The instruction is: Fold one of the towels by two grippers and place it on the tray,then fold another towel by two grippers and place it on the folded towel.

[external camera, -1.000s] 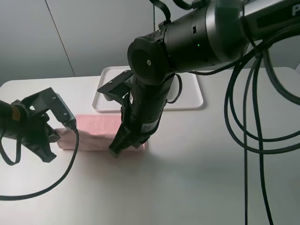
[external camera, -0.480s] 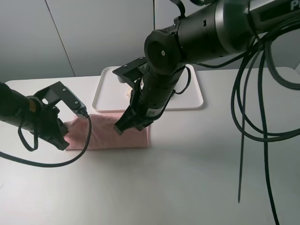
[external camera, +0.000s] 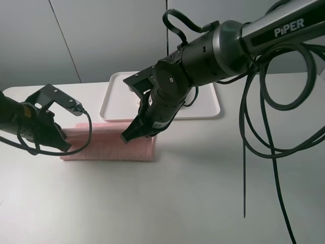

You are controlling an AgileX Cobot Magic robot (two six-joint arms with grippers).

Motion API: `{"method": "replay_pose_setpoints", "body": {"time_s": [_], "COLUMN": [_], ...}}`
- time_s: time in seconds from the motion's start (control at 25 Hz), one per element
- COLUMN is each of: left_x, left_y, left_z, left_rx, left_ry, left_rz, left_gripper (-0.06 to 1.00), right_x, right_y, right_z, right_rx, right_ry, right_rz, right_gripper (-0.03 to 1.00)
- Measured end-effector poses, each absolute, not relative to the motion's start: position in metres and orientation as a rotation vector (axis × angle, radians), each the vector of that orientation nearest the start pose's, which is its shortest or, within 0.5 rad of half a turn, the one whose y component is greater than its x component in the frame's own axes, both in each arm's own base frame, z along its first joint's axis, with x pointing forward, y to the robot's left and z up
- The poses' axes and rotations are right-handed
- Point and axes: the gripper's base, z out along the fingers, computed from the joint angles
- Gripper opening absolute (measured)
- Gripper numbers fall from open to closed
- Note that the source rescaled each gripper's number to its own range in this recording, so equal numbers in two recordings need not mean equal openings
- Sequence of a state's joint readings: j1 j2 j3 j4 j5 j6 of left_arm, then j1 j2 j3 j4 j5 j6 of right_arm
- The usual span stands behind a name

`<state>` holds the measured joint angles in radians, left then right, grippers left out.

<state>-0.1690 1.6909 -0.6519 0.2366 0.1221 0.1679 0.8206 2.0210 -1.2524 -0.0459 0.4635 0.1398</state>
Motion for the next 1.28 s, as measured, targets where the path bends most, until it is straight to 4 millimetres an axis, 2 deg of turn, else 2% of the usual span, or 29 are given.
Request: {"method": "replay_pose_setpoints", "body": {"time_s": [0.16,0.24,0.28,0.32,0.36,0.4,0.48,0.52,0.6,0.76,0.96,1.12,1.28], "left_x": [0.278,0.278,0.278,0.278,0.278,0.279,0.280,0.280,0.280,0.284,0.309,0.331,0.349], "left_y": [-0.044,-0.043,-0.043,-0.043,-0.043,-0.043,-0.044,-0.044,-0.044,-0.037,-0.022,-0.025,-0.026], "left_z": [0.129,0.129,0.129,0.129,0.129,0.129,0.130,0.130,0.130,0.132,0.136,0.138,0.139], "left_rx": [0.716,0.711,0.704,0.698,0.685,0.661,0.600,0.569,0.543,0.422,0.190,0.140,0.132], "left_ry": [2.520,2.519,2.519,2.521,2.524,2.524,2.524,2.524,2.529,2.593,2.791,2.939,2.998], "left_rz": [0.110,0.110,0.108,0.106,0.103,0.095,0.075,0.065,0.057,0.052,0.040,0.027,0.028], "left_gripper": [0.03,0.12,0.21,0.31,0.46,0.63,0.88,0.95,0.97,0.90,0.93,0.96,0.96], "right_x": [0.280,0.281,0.282,0.282,0.283,0.283,0.284,0.285,0.285,0.286,0.292,0.289,0.284], "right_y": [0.297,0.298,0.298,0.299,0.300,0.301,0.302,0.302,0.303,0.303,0.309,0.313,0.311], "right_z": [0.133,0.130,0.130,0.129,0.129,0.129,0.129,0.130,0.130,0.135,0.153,0.159,0.159], "right_rx": [-0.947,-0.941,-0.936,-0.933,-0.932,-0.918,-0.889,-0.869,-0.845,-0.848,-0.873,-0.920,-0.949], "right_ry": [2.538,2.531,2.522,2.513,2.507,2.497,2.494,2.494,2.499,2.548,2.601,2.640,2.705], "right_rz": [0.248,0.254,0.262,0.268,0.272,0.284,0.300,0.311,0.320,0.290,0.256,0.290,0.315], "right_gripper": [0.00,0.04,0.10,0.19,0.32,0.47,0.76,0.89,0.98,1.00,1.00,1.00,1.00]}}
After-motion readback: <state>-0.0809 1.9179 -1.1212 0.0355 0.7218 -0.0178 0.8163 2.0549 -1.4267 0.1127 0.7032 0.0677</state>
